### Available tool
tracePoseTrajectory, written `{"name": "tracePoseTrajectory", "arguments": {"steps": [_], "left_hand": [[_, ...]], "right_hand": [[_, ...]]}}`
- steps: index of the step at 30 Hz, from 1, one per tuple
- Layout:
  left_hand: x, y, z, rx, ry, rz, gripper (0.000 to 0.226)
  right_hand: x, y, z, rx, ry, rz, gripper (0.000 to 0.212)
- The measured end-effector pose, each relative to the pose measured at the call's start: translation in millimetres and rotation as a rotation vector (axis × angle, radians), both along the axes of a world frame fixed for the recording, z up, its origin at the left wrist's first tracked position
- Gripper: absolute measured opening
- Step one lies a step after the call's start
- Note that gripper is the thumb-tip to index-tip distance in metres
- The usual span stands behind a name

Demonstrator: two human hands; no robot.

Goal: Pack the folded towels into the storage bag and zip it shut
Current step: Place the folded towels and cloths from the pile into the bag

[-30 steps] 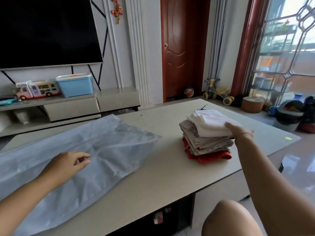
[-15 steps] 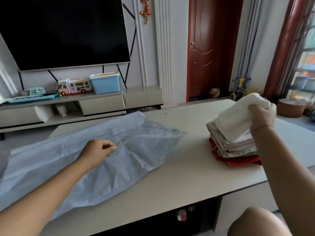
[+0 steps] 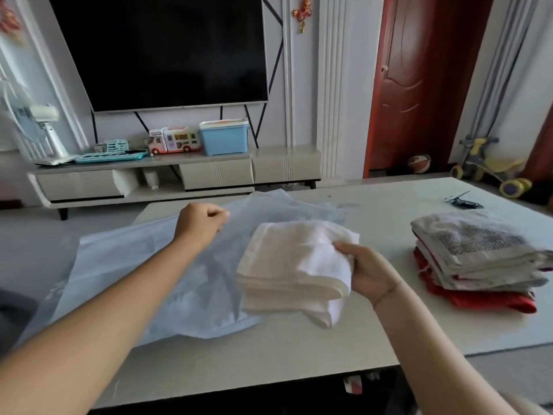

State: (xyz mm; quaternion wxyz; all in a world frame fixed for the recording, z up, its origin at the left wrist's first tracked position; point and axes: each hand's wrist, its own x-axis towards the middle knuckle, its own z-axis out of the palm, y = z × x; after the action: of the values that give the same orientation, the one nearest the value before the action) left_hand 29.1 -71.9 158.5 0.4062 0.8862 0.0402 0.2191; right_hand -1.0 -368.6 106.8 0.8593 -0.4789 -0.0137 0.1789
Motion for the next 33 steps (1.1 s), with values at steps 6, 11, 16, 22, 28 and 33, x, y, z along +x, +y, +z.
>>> {"name": "tracePoseTrajectory", "arguments": {"steps": [6, 11, 16, 22, 28, 33], "left_hand": [[-10.1, -13.0, -17.6, 0.162, 0.053, -0.104, 0.012], [-13.5, -16.7, -28.4, 0.224, 0.056, -0.147, 0.012], [-9.8, -15.4, -32.1, 0.226, 0.041, -0.147, 0.013], [-11.8, -17.0, -38.5, 0.251, 0.014, -0.178, 0.013], [-18.2, -18.6, -42.3, 0.261, -0.005, -0.249, 0.012], [-18.4, -17.3, -47.8, 0.312, -0.046, -0.283, 0.012]], "right_hand": [[35.0, 48.3, -51.7, -0.433, 0.083, -0.096, 0.040], [70.4, 61.9, -40.6, -0.988, -0.174, -0.195, 0.052], [47.1, 75.4, -50.3, -1.611, -0.575, -0.162, 0.070], [-14.2, 88.5, -104.5, -1.796, -0.793, 0.285, 0.078], [38.0, 102.0, -92.4, -1.825, -0.830, 0.154, 0.049], [98.8, 114.9, -82.6, -1.885, -0.989, 0.133, 0.043]]}}
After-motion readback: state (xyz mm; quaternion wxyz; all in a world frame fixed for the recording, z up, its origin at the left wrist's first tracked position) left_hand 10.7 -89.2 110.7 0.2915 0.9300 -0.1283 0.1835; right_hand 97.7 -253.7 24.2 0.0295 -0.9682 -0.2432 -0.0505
